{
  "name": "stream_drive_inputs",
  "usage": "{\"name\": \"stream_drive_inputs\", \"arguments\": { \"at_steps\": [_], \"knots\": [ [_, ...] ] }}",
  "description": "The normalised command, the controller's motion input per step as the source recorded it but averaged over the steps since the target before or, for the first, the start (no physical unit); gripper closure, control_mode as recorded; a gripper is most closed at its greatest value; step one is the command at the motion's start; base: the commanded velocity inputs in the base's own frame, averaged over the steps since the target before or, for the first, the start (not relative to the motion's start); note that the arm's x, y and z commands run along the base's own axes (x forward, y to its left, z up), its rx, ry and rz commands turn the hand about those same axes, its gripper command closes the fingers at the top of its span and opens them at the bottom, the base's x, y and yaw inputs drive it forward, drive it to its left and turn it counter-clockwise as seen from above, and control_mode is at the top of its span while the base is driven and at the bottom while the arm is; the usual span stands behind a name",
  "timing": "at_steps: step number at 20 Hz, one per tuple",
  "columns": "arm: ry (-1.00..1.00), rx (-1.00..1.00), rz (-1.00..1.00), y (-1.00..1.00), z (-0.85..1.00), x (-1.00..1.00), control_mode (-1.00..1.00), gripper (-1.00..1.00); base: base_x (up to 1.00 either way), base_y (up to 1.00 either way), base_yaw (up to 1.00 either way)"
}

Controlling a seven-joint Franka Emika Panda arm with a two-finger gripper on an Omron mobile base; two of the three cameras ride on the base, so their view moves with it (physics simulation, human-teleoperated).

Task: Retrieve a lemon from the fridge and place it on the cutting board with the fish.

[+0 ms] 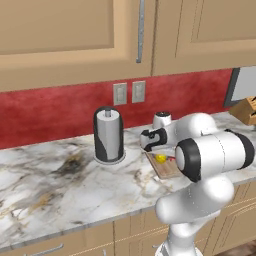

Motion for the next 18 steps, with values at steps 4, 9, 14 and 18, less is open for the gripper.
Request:
{"name": "stream_drive_inputs", "arguments": {
  "at_steps": [4,9,14,18],
  "knots": [
    [0.00,0.00,0.00,-0.33,-0.03,0.00,-1.00,1.00,0.00,0.00,0.00],
    [0.00,0.00,0.00,-0.16,-0.01,0.00,-1.00,1.00,0.00,0.00,0.00],
    [0.00,0.00,0.00,0.00,-0.12,0.00,-1.00,1.00,0.00,0.00,0.00],
    [0.00,0.00,0.00,0.00,-0.14,0.00,-1.00,-1.00,0.00,0.00,0.00]
  ]
}}
